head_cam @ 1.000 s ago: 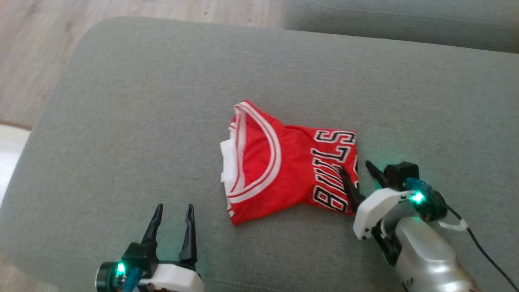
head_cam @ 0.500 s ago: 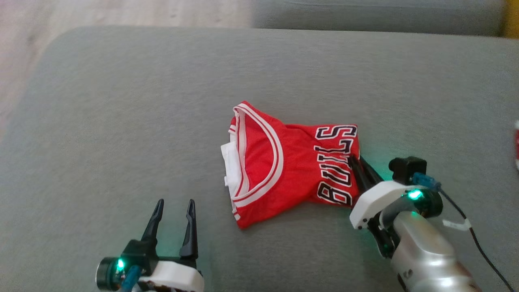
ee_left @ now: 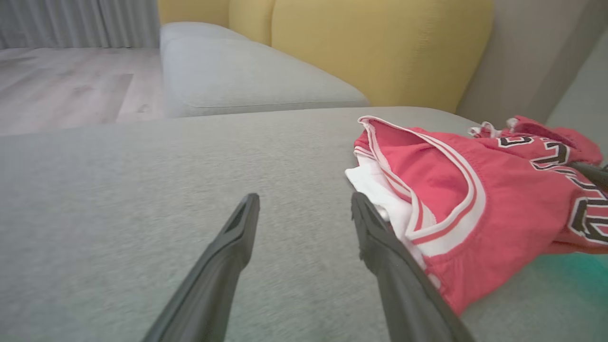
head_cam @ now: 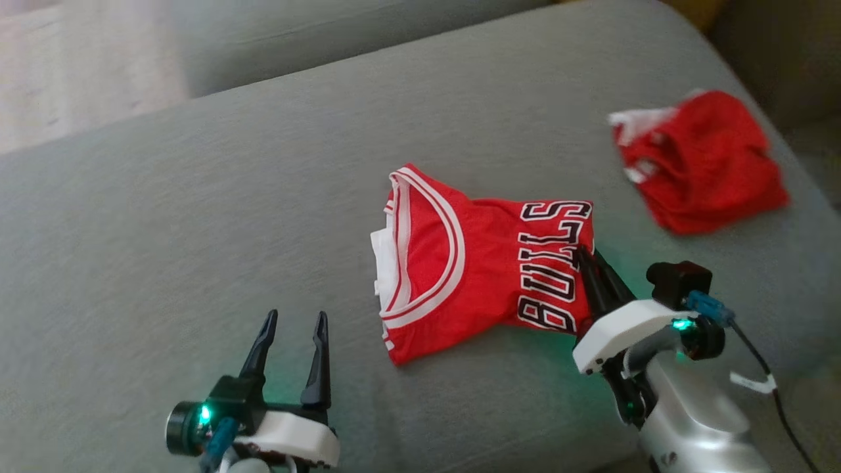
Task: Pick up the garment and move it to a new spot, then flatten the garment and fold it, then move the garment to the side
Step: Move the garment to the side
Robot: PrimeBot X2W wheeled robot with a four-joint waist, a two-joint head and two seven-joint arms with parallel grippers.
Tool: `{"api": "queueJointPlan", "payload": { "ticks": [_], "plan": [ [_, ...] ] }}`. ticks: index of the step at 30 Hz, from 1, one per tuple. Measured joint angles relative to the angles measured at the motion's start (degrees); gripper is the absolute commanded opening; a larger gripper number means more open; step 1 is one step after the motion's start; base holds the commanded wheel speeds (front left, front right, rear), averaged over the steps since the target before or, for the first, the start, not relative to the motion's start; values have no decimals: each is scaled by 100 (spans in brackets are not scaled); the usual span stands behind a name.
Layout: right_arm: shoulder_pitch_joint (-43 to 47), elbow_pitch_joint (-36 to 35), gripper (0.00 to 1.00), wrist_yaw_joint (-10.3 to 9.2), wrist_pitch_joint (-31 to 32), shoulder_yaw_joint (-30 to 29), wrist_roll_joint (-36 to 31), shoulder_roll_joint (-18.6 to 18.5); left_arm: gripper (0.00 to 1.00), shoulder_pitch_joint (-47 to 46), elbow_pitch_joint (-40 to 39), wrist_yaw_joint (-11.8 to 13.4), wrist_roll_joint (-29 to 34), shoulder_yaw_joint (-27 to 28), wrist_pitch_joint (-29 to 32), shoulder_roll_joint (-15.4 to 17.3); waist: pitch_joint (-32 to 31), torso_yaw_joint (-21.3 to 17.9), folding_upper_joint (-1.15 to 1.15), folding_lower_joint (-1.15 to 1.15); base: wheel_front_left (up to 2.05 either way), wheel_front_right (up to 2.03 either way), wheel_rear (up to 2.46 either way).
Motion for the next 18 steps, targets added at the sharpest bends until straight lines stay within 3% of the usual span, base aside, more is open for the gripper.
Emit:
{"api": "queueJointPlan", "payload": {
  "ticks": [9,15,18],
  "plan": [
    [117,-113,0,0,0,-335,-335,2,100,2,143,23,-56,-104,0,0,33,-1024,0,0,0,0,0],
    [-70,-78,0,0,0,-523,-714,-1,100,-5,152,23,-46,-213,0,0,163,-1116,0,0,0,0,0],
    [-842,87,0,0,0,-691,-1055,-204,100,-77,190,16,0,-240,0,0,243,-1008,0,0,0,0,0]
  ]
}}
